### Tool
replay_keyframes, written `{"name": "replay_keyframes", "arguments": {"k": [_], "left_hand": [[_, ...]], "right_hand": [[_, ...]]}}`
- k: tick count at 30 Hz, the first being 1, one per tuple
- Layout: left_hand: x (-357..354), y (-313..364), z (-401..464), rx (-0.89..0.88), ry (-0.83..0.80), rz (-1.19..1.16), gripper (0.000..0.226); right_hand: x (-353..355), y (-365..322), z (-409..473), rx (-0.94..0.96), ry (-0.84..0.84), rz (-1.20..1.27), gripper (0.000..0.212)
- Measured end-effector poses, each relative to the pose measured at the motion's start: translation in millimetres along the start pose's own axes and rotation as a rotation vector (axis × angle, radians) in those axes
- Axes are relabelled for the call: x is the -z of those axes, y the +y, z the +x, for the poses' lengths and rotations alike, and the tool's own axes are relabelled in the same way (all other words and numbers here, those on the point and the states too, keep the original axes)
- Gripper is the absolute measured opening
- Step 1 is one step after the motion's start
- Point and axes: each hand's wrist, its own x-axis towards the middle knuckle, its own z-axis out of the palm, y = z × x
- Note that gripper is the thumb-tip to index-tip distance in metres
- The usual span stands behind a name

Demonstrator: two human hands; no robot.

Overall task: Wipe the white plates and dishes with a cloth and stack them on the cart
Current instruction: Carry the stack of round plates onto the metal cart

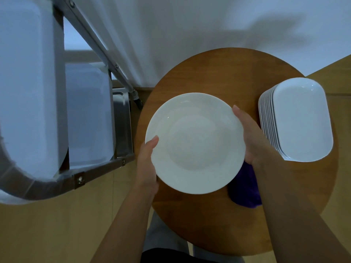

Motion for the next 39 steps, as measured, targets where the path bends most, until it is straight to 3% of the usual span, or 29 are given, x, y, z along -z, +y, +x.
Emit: {"name": "replay_keyframes", "arguments": {"k": [8,12,17,26,39], "left_hand": [[2,-7,-9,0.031,-0.044,-0.136,0.070],[-4,-8,-9,0.033,0.023,-0.167,0.050],[3,-6,-7,-0.033,-0.024,-0.117,0.018],[33,-29,-53,-0.191,-0.094,-0.103,0.022],[95,-36,-208,-0.199,-0.093,-0.160,0.025]], "right_hand": [[-6,-8,-5,0.025,-0.059,-0.039,0.034],[-8,-4,-8,0.069,-0.045,0.008,0.031],[-7,16,-22,0.103,-0.070,0.138,0.036],[-8,56,-72,0.102,-0.050,0.159,0.042],[-54,84,-232,0.220,-0.101,0.090,0.048]]}}
